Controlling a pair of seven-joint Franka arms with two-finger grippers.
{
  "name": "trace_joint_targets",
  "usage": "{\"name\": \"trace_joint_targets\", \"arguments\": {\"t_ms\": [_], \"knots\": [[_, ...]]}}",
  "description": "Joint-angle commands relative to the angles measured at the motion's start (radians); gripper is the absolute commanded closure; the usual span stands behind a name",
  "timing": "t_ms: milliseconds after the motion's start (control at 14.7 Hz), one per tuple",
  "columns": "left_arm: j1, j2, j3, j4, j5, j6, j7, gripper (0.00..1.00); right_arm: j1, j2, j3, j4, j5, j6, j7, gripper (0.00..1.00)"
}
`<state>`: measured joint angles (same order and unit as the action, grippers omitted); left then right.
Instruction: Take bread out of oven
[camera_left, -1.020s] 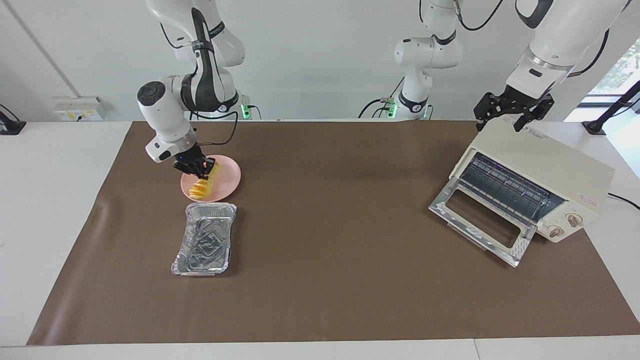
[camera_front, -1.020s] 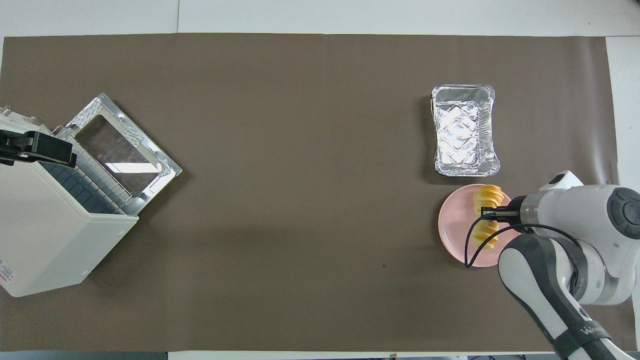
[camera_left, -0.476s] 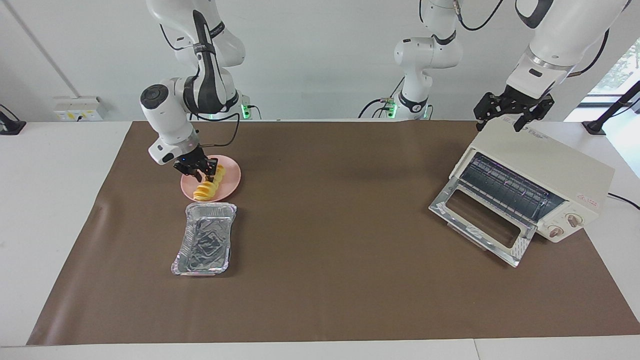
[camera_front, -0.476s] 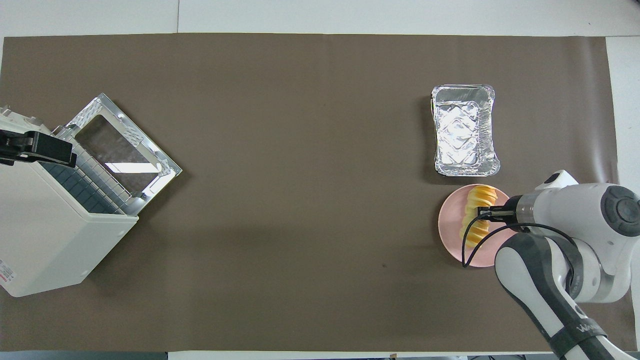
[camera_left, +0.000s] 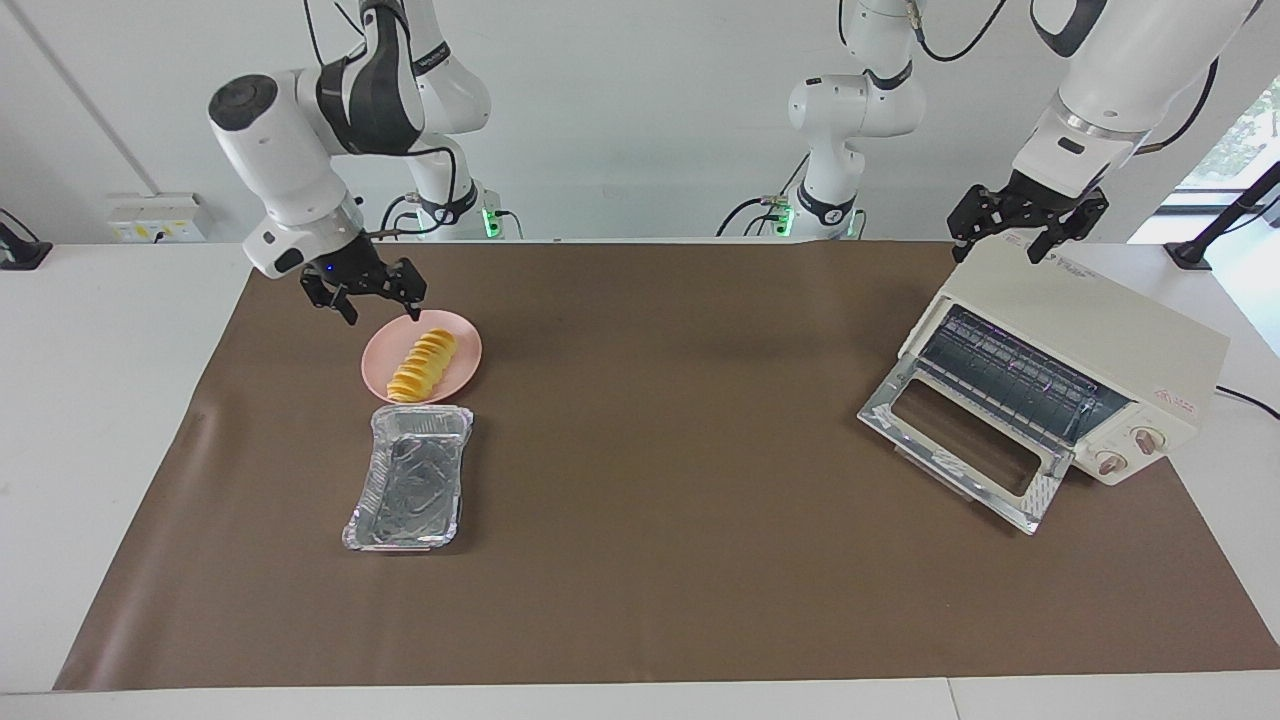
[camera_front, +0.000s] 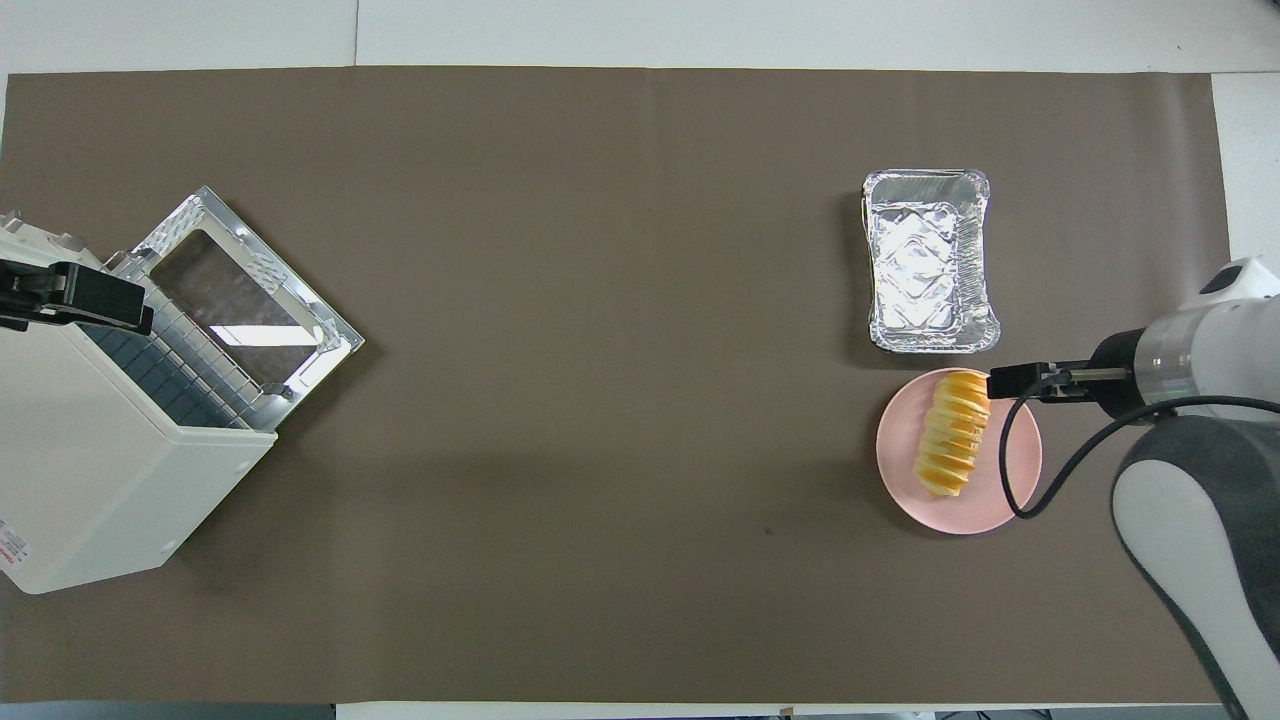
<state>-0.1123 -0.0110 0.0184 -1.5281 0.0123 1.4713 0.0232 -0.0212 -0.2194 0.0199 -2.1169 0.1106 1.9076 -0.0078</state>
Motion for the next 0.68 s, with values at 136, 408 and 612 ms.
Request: {"name": "trace_joint_targets", "arguments": {"t_ms": [136,408,612], "knots": [[0.008,-0.003,-0.005,-0.004,0.000,-0.006,0.006,0.00,-0.040,0.029,0.002,0.269,-0.019,-0.252,0.006,0.00],[0.008,-0.003,-0.005,-0.004,0.000,-0.006,0.007,0.00,-0.040,0.110,0.006,0.442,-0.115,-0.331,-0.001,0.01],[0.008,-0.003,-0.005,-0.004,0.000,-0.006,0.006,0.00,-0.049,0.152,0.006,0.483,-0.112,-0.332,0.000,0.01]]}}
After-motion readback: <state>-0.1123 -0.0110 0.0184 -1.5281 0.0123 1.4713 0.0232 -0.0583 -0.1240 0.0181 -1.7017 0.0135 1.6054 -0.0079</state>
